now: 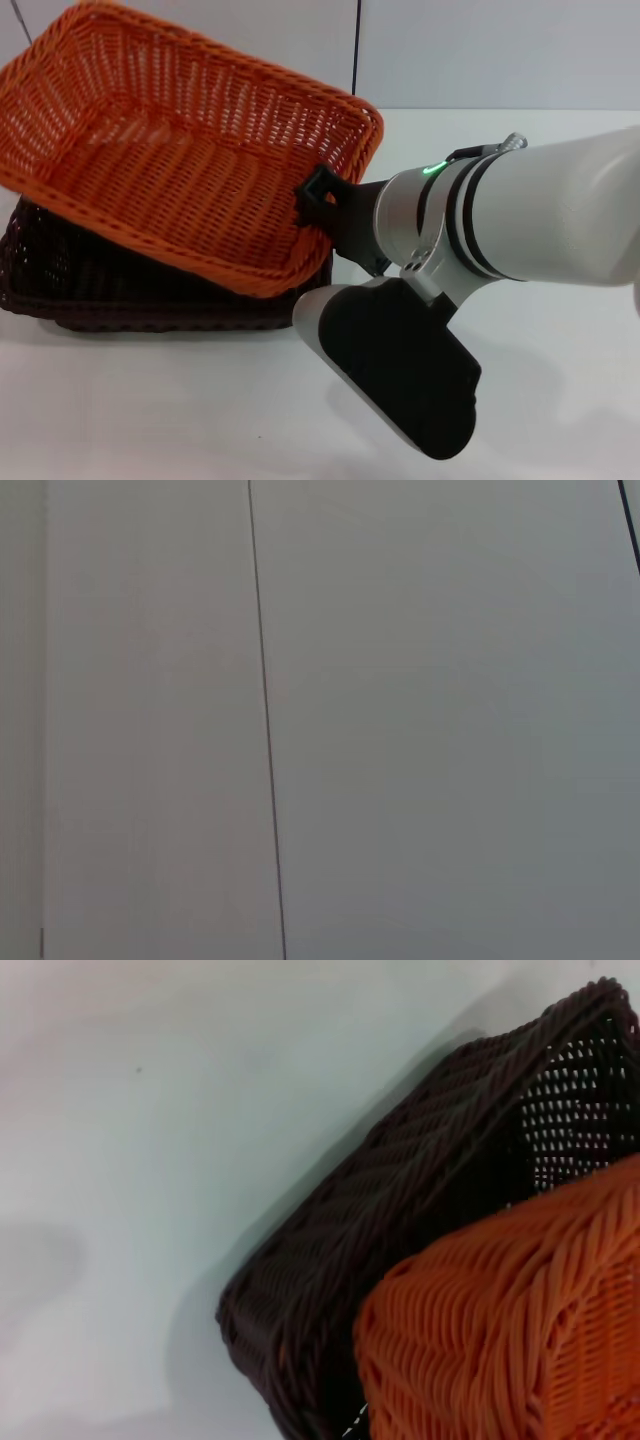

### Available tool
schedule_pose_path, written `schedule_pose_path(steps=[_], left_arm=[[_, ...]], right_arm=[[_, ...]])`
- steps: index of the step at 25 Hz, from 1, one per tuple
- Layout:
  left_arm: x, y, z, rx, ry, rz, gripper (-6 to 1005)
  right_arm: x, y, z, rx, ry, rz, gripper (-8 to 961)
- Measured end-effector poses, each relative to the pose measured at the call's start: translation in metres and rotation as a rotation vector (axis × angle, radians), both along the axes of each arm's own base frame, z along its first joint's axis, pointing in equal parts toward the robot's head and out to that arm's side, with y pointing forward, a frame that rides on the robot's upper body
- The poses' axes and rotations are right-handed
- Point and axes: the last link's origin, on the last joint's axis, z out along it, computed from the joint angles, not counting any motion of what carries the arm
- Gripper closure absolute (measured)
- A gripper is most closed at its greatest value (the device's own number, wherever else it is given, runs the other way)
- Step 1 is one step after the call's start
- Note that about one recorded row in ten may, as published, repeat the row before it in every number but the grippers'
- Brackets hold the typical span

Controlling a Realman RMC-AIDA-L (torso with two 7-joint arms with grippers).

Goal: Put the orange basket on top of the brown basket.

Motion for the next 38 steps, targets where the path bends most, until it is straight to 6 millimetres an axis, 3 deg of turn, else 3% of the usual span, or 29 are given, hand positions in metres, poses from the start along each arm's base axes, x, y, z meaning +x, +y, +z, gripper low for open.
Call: schedule_pose_path(steps=[15, 21, 24, 30, 33, 34, 35, 38], left_arm=[[0.000, -0.002, -0.001, -0.007, 0.000, 0.002, 234], [0.002, 0.001, -0.003, -0.017, 0.001, -0.010, 234], [0.003, 0.002, -0.005, -0.033, 0.004, -0.019, 234], [0.003, -0.001, -0.007, -0.043, 0.006, -0.018, 234], [0.001, -0.007, -0.006, -0.031, 0.005, -0.011, 234], [0.001, -0.012, -0.005, -0.019, 0.003, -0.010, 234], [0.001, -0.012, -0.005, -0.019, 0.003, -0.010, 234], [-0.003, -0.020, -0.003, -0.007, 0.004, 0.004, 234]], right_arm=[[0.001, -0.014, 0.007, 0.001, 0.053, -0.033, 557], [-0.004, -0.035, 0.015, -0.017, 0.104, -0.019, 475], [0.000, -0.055, 0.007, -0.069, 0.099, -0.017, 475], [0.004, -0.076, -0.003, -0.125, 0.091, -0.027, 476], [-0.006, -0.078, -0.012, -0.124, 0.214, -0.059, 476], [-0.015, -0.073, -0.020, -0.113, 0.361, -0.094, 476], [-0.015, -0.073, -0.020, -0.113, 0.361, -0.094, 476], [-0.024, -0.063, -0.026, -0.092, 0.596, -0.161, 476]])
